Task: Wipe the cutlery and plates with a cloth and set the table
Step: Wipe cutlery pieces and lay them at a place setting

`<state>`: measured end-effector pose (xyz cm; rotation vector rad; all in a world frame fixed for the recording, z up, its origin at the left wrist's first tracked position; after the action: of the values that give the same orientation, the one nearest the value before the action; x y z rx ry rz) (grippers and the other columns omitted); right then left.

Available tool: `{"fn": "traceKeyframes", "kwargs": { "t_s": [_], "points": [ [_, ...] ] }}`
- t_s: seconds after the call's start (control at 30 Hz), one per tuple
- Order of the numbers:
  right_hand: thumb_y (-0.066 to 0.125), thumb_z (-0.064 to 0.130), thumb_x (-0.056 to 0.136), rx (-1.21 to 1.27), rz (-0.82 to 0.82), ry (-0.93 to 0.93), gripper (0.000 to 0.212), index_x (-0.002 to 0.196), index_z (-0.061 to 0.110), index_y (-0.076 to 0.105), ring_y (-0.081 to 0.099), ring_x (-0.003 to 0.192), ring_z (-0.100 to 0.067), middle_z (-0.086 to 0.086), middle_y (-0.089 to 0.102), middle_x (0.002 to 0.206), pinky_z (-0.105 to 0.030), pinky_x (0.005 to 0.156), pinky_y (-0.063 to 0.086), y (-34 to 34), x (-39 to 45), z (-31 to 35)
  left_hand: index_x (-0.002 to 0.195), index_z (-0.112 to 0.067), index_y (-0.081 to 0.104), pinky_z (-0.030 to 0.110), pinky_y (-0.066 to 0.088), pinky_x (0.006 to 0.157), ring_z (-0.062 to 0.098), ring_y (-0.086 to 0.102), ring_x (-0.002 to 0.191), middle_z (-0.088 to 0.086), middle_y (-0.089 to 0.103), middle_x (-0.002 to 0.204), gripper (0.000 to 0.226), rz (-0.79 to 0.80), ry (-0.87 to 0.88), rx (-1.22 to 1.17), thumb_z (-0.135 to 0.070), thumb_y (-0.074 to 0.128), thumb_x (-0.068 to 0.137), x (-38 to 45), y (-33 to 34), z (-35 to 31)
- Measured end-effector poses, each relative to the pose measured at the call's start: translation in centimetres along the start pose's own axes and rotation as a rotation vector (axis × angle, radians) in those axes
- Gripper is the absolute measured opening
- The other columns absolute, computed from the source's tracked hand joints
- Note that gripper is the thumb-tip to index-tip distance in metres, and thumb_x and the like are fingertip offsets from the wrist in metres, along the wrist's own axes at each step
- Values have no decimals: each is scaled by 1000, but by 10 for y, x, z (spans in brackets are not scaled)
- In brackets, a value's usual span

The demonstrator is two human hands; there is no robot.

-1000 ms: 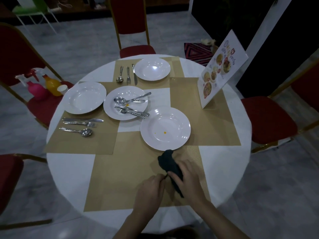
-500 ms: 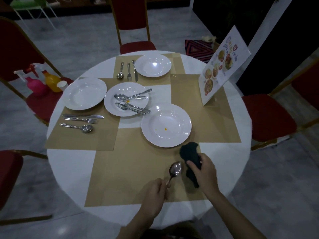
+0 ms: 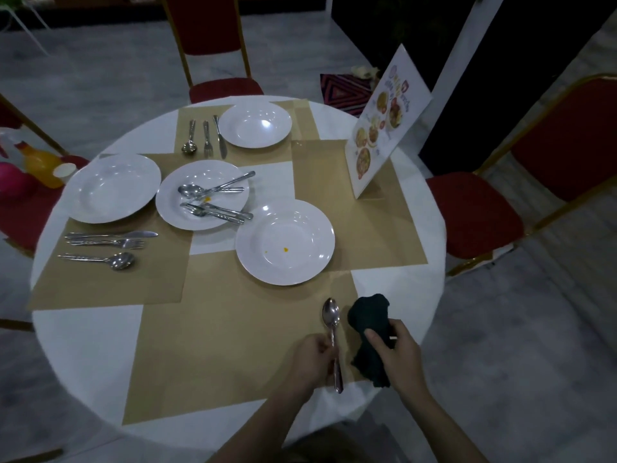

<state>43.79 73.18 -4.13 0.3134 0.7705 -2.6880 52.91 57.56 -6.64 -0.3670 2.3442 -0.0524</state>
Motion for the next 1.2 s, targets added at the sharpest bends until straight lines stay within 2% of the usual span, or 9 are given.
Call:
{"fn": "traceKeyframes", "kwargs": {
  "t_s": [0.1,0.23,0.4,0.5,0.63,0.8,1.0,1.13,1.2],
  "points": [
    [69,23,88,-19,70,12,23,105,19,56,60,86,-1,7,63,95,-12,63,49,13,-2,4,62,-20,63,42,53,62,19,61,57,2,64,59,21,23,41,44,-26,59,82,14,0,-1],
    [68,24,88,-93,171,5,17,98,16,56,61,83,-8,2,63,91,-17,66,51,35,-7,2,76,-6,68,31,46,56,19,58,56,7,63,61,19,66,54,-39,-9,56,90,17,-2,-7],
    [69,27,87,-188,55,13,23,103,11,61,60,82,-12,1,65,92,-16,62,41,37,3,5,91,9,65,24,52,61,14,65,63,7,68,72,18,142,62,-197,-5,54,94,9,-5,-12],
    [70,27,86,-200,5,53,34,114,11,58,60,85,-14,0,66,101,-23,69,46,30,10,13,96,14,63,25,54,62,18,67,66,11,69,77,19,150,75,-290,-3,55,94,4,-1,-16],
    [66,30,90,-294,50,-103,27,111,14,61,58,85,-9,4,64,96,-12,69,42,35,-5,33,97,12,65,25,55,62,19,68,68,17,70,84,15,80,66,-301,2,56,91,7,-3,-16],
    [54,30,97,-479,161,-238,23,117,20,60,55,92,-7,5,62,106,-14,77,43,41,-20,38,101,5,69,34,58,77,27,71,83,19,73,93,19,97,35,-403,4,53,91,2,-4,-15],
    [52,34,98,-536,235,-164,22,112,17,58,59,88,-11,1,63,101,-19,71,46,49,-17,44,99,12,64,36,54,73,25,66,76,22,68,89,27,78,-55,-551,-2,42,93,5,-9,-11],
    [67,34,88,-269,244,83,29,103,9,66,63,74,-9,2,67,85,-13,55,44,39,-11,27,102,-2,71,31,53,69,20,68,76,13,73,87,36,109,-71,-537,-29,47,98,7,-6,-17],
    [69,31,86,-195,277,159,27,100,8,68,66,74,-12,-2,70,85,-18,56,50,36,-8,20,100,-1,73,27,52,62,18,68,70,12,72,82,41,102,-77,-504,-38,54,95,8,-4,-17]
  ]
}}
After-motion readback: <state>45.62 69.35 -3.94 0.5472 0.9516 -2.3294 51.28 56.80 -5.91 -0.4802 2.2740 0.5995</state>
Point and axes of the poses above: each hand's wrist, its own x-axis towards the middle knuckle, its own y-axis out of the palm, z = x × y, the point moved 5 cm from there along x, towards the middle knuckle
